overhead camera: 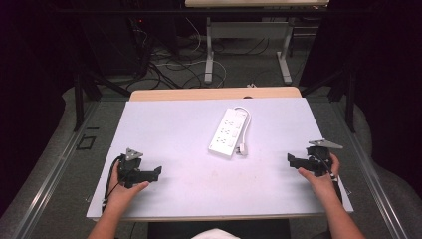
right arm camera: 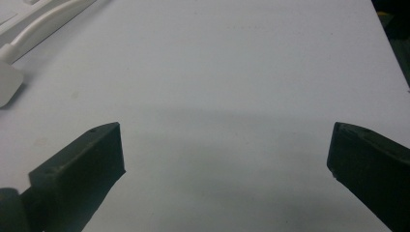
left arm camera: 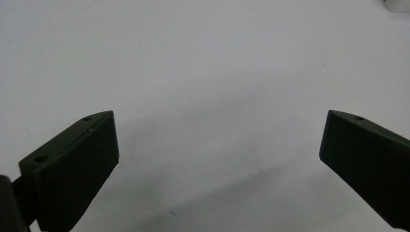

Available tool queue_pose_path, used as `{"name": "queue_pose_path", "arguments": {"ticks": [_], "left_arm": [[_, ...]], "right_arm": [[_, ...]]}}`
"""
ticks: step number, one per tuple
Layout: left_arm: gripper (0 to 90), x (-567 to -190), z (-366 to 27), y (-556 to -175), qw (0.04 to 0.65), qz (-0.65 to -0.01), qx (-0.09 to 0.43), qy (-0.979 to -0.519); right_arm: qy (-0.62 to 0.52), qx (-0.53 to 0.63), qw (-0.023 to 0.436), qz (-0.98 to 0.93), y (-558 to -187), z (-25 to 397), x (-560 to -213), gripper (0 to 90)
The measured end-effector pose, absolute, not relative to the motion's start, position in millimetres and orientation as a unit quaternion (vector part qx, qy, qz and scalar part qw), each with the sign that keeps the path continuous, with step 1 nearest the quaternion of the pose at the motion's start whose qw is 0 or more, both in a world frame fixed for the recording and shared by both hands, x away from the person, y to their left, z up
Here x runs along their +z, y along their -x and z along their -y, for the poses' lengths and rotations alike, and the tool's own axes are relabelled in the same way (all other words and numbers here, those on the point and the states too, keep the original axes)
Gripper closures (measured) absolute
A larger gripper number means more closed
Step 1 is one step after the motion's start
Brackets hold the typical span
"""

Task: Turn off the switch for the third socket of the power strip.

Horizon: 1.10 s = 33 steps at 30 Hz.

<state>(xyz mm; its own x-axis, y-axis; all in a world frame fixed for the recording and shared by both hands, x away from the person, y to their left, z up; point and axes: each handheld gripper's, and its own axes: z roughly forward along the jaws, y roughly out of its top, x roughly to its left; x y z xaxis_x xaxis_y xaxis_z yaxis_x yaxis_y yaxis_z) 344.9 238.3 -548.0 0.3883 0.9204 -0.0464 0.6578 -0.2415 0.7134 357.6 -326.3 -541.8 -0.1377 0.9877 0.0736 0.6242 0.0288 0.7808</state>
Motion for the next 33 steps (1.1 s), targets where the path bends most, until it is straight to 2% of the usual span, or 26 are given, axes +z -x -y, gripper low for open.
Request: {"name": "queue_pose_path", "arguments": {"ticks": [7, 33], "left_arm": [[0.3, -544.6, -237.1, -341.2, 0.345, -0.525, 0.199, -0.752], [2.9, -537.7, -205.1, -329.0, 0.359, -0.487, 0.19, -0.773]], "right_arm": [[-0.567, 0.365, 0.266, -0.688, -353.8, 311.4, -537.9, 0.0], [-0.52, 0.383, 0.253, -0.72, -348.4, 292.9, -538.9, 0.2]]}}
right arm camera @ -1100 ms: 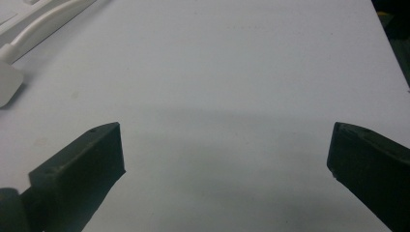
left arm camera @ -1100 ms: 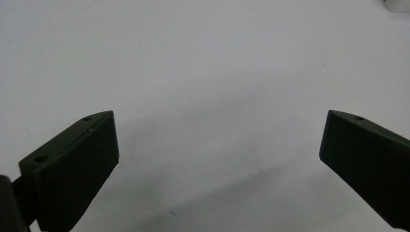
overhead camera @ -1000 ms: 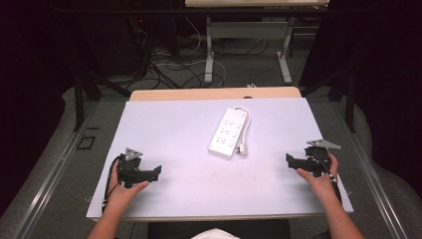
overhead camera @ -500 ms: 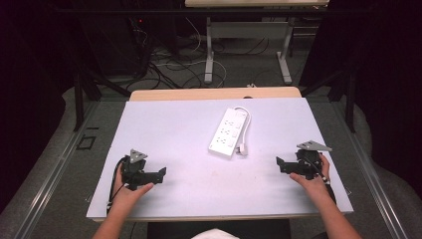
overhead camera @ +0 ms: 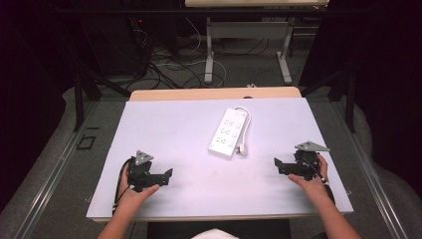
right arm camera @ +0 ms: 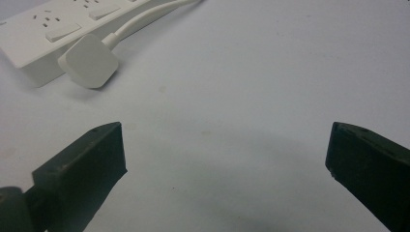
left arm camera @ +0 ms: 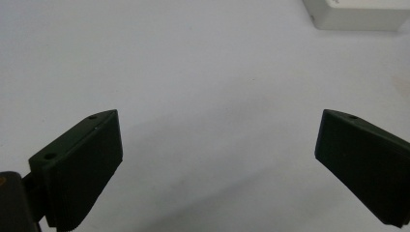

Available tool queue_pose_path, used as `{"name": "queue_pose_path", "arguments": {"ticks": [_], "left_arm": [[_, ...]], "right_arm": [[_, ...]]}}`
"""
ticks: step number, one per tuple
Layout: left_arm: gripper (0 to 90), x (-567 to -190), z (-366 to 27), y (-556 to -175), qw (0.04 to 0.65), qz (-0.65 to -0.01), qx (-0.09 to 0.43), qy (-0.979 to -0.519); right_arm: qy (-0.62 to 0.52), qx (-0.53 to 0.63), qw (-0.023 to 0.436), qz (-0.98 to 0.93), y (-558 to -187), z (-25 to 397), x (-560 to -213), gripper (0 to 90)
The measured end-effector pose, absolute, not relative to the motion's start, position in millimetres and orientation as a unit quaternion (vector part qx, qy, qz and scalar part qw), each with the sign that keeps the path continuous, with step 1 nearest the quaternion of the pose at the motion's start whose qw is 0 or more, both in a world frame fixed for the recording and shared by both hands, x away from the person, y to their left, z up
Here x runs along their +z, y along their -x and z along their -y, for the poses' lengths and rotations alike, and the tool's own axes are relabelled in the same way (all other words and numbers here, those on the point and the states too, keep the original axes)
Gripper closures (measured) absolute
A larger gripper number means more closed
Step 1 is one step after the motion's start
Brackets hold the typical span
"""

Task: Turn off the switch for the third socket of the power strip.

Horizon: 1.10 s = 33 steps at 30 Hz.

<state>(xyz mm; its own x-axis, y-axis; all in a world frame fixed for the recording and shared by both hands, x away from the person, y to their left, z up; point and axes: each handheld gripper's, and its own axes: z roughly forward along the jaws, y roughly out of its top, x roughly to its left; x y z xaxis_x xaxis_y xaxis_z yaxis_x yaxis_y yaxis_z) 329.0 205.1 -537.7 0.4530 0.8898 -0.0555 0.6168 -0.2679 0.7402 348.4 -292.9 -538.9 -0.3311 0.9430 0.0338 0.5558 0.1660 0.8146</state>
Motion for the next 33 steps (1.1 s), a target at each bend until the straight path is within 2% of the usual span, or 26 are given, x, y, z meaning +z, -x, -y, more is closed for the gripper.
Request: {"name": "queue_pose_path", "arguments": {"ticks": [9, 16, 24, 33], "left_arm": [[5.2, -530.8, -186.4, -324.7, 0.383, -0.478, 0.179, -0.77], [15.5, -528.1, -177.5, -323.0, 0.372, -0.474, 0.182, -0.777], [16.5, -527.3, -166.7, -320.6, 0.374, -0.476, 0.174, -0.777], [21.7, -527.0, -152.1, -320.7, 0.373, -0.466, 0.176, -0.783]], "right_arm": [[-0.519, 0.384, 0.25, -0.722, -348.3, 290.9, -539.8, 0.4], [-0.519, 0.386, 0.248, -0.721, -347.6, 291.0, -539.2, 0.4], [-0.518, 0.386, 0.248, -0.722, -348.0, 291.7, -539.3, 0.5], [-0.519, 0.386, 0.247, -0.721, -348.3, 290.9, -540.1, 0.5]]}}
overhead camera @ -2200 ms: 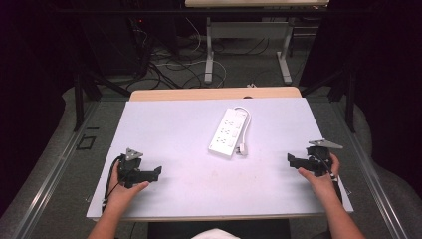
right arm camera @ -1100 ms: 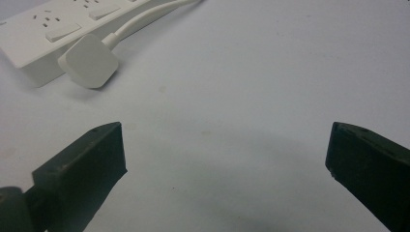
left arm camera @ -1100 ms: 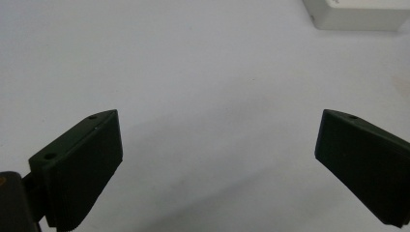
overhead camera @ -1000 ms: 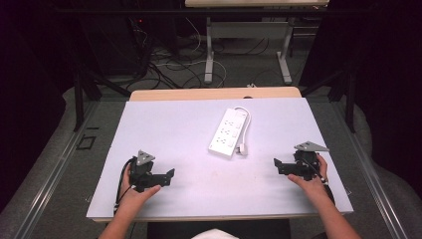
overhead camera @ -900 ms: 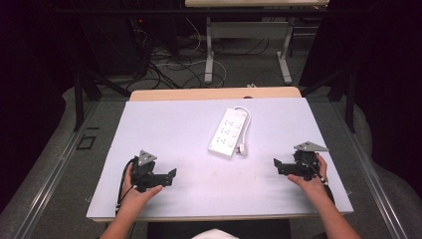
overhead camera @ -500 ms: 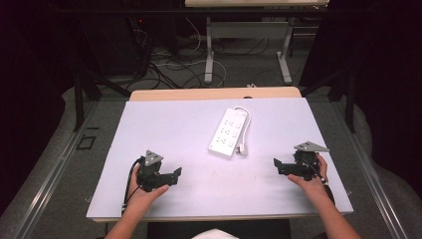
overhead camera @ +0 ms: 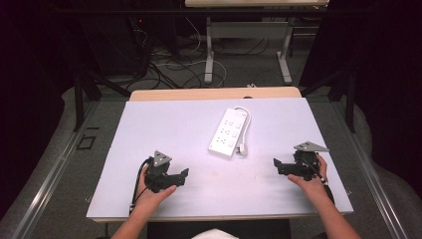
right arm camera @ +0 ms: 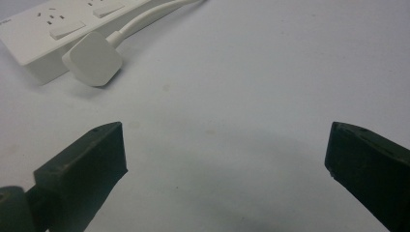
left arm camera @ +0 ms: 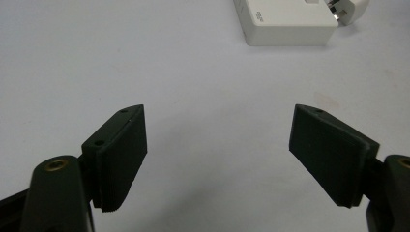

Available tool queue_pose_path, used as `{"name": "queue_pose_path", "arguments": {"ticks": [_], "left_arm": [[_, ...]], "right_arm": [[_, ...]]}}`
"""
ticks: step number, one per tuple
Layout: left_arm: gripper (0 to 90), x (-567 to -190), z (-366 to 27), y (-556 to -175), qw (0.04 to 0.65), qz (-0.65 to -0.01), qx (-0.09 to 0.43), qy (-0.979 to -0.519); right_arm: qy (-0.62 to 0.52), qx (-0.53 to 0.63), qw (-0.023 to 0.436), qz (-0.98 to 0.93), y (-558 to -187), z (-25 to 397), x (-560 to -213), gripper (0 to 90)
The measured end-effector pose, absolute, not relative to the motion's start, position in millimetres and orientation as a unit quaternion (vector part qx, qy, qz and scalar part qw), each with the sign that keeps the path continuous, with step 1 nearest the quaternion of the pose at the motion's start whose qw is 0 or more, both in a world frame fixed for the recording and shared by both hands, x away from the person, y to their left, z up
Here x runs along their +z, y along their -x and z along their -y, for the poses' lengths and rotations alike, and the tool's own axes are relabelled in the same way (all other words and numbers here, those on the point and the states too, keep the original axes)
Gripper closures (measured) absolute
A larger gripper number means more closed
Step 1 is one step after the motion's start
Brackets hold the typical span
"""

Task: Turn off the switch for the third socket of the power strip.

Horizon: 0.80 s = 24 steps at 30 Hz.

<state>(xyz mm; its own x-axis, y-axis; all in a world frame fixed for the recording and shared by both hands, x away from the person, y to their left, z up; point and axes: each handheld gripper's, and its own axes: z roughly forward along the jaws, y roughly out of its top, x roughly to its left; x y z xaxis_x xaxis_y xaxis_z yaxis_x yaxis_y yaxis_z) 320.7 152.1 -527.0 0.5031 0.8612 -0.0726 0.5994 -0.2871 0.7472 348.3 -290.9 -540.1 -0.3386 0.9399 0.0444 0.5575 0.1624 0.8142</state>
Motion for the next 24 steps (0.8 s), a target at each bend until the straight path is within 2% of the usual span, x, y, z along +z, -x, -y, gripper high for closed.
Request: {"name": "queue_pose_path", "arguments": {"ticks": [24], "left_arm": [[32.9, -506.7, -112.2, -337.4, 0.381, -0.454, 0.185, -0.783]], "right_arm": [[-0.518, 0.386, 0.249, -0.722, -348.5, 291.8, -541.0, 0.5]]}}
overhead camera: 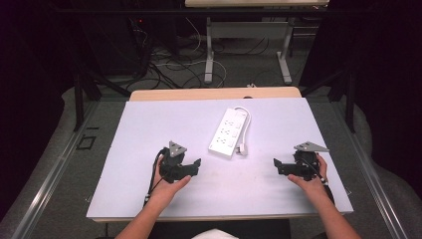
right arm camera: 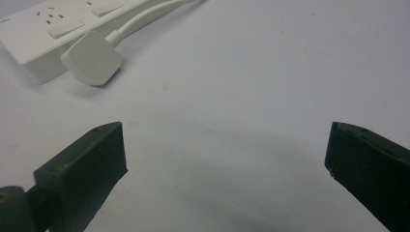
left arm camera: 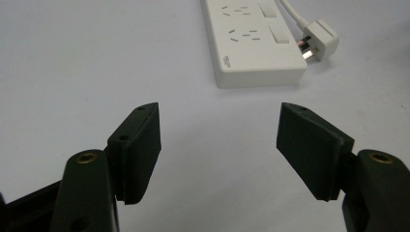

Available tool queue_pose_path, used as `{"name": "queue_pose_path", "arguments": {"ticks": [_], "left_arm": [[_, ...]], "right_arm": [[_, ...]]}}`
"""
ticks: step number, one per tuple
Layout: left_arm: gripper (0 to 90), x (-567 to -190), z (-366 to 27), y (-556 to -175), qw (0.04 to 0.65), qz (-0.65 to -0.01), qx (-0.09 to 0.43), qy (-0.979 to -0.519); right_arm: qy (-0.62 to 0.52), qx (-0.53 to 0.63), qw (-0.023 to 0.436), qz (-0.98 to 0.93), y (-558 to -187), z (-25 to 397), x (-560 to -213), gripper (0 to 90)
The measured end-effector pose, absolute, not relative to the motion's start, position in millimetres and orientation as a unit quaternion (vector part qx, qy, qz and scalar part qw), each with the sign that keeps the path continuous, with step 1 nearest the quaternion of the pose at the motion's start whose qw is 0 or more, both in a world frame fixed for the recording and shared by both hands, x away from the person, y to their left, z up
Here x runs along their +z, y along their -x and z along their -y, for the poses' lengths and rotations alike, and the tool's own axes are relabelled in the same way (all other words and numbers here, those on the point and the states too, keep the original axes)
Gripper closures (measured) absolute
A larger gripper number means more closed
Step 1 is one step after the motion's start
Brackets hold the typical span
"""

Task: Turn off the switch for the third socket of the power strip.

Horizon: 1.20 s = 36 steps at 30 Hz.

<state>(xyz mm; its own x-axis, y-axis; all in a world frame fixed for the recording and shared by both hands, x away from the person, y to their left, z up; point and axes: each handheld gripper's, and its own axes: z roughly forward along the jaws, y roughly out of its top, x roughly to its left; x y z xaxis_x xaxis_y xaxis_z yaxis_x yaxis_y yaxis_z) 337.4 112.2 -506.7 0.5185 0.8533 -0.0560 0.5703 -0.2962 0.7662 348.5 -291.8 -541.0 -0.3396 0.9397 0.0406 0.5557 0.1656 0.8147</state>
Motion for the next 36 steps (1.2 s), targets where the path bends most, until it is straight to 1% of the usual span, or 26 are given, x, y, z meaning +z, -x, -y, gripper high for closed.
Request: {"name": "queue_pose_path", "arguments": {"ticks": [10, 11, 16, 21, 24, 30, 34, 36], "left_arm": [[36.1, -488.9, -99.9, -350.5, 0.385, -0.456, 0.193, -0.779], [37.8, -487.4, -99.2, -352.1, 0.388, -0.456, 0.194, -0.777], [40.1, -478.8, -96.6, -358.8, 0.391, -0.465, 0.191, -0.771], [43.5, -472.7, -92.9, -364.7, 0.388, -0.46, 0.195, -0.775], [44.6, -470.9, -88.9, -368.3, 0.389, -0.458, 0.196, -0.775], [50.1, -469.8, -79.8, -374.2, 0.38, -0.449, 0.192, -0.785], [51.4, -470.1, -74.4, -377.7, 0.382, -0.441, 0.186, -0.791], [51.7, -470.8, -70.3, -379.1, 0.391, -0.442, 0.184, -0.786]], "right_arm": [[-0.519, 0.385, 0.248, -0.722, -348.7, 292.1, -541.6, 0.7], [-0.521, 0.385, 0.246, -0.721, -348.7, 291.9, -541.6, 0.7], [-0.521, 0.385, 0.246, -0.721, -348.9, 292.1, -541.9, 0.8], [-0.521, 0.384, 0.246, -0.722, -349.0, 291.9, -542.1, 0.8], [-0.518, 0.383, 0.246, -0.724, -349.2, 292.5, -542.2, 0.8], [-0.522, 0.385, 0.243, -0.722, -349.2, 292.2, -542.4, 0.8], [-0.522, 0.384, 0.244, -0.722, -349.4, 292.4, -542.6, 0.8], [-0.522, 0.385, 0.244, -0.721, -349.6, 292.4, -542.6, 0.8]]}}
